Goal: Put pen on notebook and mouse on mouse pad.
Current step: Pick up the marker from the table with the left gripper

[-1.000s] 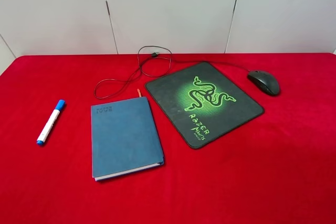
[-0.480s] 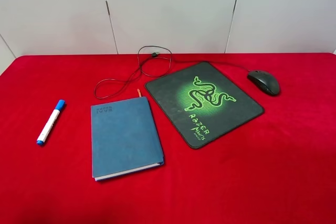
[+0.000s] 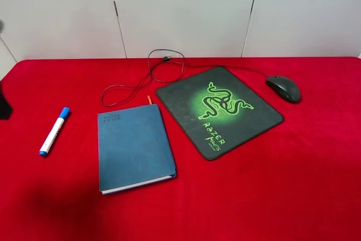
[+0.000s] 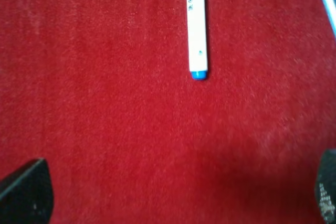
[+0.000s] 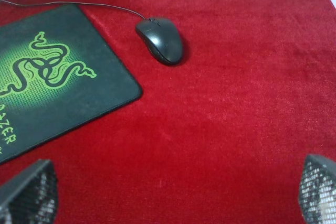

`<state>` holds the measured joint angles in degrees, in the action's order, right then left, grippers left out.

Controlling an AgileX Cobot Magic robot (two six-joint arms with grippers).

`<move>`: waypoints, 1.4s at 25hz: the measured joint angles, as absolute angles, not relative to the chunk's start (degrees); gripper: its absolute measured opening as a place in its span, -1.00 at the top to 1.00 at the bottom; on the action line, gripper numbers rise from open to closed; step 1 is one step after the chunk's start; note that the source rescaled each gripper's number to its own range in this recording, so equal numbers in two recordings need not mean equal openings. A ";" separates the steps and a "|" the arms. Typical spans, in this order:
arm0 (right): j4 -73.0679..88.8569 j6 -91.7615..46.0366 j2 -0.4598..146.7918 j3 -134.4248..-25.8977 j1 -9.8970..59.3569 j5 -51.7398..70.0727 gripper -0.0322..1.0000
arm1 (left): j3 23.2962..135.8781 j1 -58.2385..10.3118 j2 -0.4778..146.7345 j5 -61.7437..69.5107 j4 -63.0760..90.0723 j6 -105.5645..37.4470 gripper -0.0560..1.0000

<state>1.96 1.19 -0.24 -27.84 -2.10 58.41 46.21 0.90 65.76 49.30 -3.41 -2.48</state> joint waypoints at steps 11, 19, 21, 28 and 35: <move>1.96 1.19 -0.24 -27.84 -2.10 58.41 -1.00 | 50.21 0.90 85.48 40.19 -3.68 -1.11 -1.00; 1.96 1.19 -0.24 -27.84 -2.10 58.41 -1.00 | 50.22 0.90 94.26 34.26 -3.68 -1.11 -1.00; 1.96 1.19 -0.24 -27.84 -2.10 58.41 -1.00 | 50.22 0.90 95.67 32.59 -3.68 -1.11 -1.00; 1.96 1.19 -0.24 -27.84 -2.10 58.41 -1.00 | 50.27 0.90 100.33 26.99 -3.45 -1.11 -1.00; 1.96 1.19 -0.24 -27.84 -2.10 58.41 -1.00 | 50.27 0.90 104.25 24.37 -2.13 -1.06 -1.00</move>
<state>1.96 1.19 -0.24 -27.84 -2.10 58.41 50.27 0.90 104.25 24.37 -2.13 -1.06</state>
